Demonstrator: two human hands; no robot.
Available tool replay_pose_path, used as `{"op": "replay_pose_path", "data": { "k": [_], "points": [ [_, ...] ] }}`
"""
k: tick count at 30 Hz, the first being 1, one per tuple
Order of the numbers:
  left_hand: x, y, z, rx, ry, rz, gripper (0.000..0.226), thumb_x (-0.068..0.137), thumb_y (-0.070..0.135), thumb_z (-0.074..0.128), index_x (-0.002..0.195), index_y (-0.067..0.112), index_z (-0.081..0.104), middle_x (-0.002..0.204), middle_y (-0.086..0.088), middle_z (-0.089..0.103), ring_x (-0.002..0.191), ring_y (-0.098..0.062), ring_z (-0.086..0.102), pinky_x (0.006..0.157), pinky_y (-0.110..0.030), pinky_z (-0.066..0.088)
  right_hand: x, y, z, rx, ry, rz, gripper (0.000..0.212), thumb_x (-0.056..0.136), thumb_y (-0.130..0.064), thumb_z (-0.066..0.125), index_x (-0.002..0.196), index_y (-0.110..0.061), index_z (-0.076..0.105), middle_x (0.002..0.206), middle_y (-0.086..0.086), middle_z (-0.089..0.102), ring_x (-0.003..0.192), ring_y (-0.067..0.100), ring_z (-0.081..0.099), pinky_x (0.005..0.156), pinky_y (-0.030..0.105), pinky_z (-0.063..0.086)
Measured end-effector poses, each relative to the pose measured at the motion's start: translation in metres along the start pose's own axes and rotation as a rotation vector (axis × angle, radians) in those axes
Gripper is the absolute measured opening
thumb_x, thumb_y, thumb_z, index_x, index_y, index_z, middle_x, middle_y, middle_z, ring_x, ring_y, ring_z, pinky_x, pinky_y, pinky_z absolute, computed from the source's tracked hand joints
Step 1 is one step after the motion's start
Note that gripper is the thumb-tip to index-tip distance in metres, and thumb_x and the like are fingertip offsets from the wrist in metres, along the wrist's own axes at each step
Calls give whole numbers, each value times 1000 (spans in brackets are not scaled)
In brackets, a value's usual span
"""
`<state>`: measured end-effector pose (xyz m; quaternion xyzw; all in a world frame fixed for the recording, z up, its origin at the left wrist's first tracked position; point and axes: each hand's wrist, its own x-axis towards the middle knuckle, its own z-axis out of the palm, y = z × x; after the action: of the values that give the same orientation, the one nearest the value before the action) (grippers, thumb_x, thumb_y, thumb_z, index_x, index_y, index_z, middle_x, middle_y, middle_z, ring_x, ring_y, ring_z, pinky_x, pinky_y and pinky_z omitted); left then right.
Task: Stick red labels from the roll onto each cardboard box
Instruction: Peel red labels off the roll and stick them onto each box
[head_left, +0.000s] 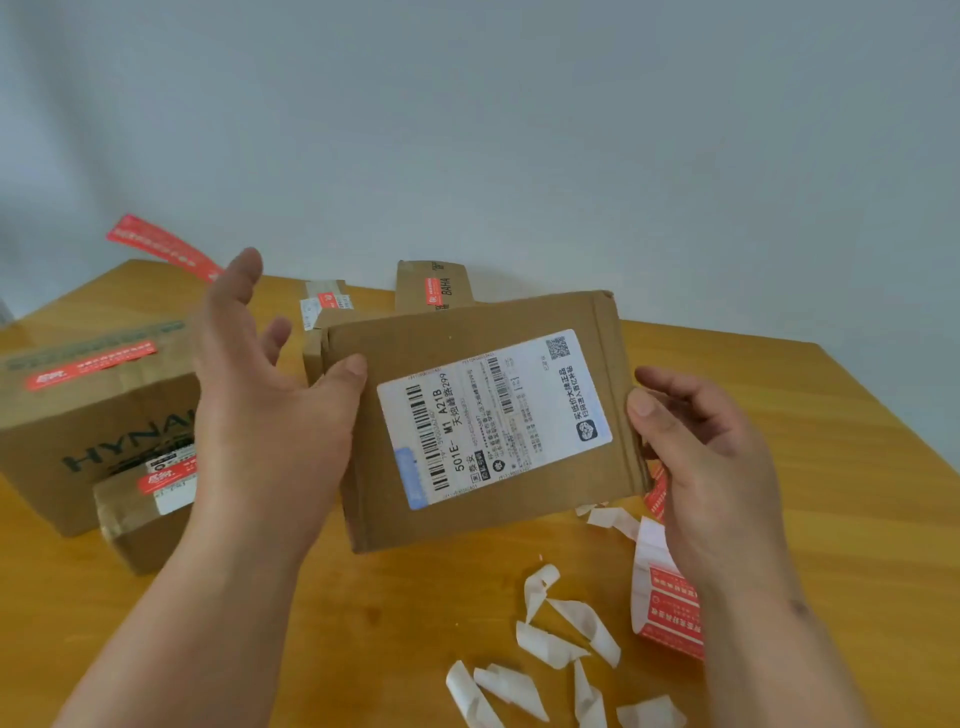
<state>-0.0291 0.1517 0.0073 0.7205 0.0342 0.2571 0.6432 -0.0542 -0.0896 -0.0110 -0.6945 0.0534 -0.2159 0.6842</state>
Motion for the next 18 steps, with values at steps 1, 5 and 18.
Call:
{"op": "replay_pose_path", "data": {
  "k": [1, 5, 18],
  "points": [
    [2, -1, -1, 10, 20, -17, 76, 86, 23, 72, 133, 61, 27, 147, 11, 38, 123, -13, 51, 81, -42, 57, -2, 0, 1, -5, 21, -17, 21, 75, -36, 73, 96, -30, 71, 93, -3, 73, 94, 22, 69, 82, 43, 53],
    [3, -1, -3, 36, 44, -86, 72, 82, 44, 72, 138, 52, 27, 143, 4, 42, 114, -9, 54, 75, -34, 49, -5, 1, 4, 24, 54, 51, 12, 82, -37, 68, 83, -25, 71, 90, 4, 73, 90, 28, 68, 81, 48, 53],
    [21, 8, 3, -380, 29, -367, 57, 88, 3, 61, 130, 38, 42, 135, 2, 40, 83, -18, 63, 52, -35, 57, 4, 5, -18, 315, -444, 164, 89, 51, -23, 92, 131, -10, 55, 123, 14, 64, 112, 29, 63, 82, 33, 56]
  ]
}}
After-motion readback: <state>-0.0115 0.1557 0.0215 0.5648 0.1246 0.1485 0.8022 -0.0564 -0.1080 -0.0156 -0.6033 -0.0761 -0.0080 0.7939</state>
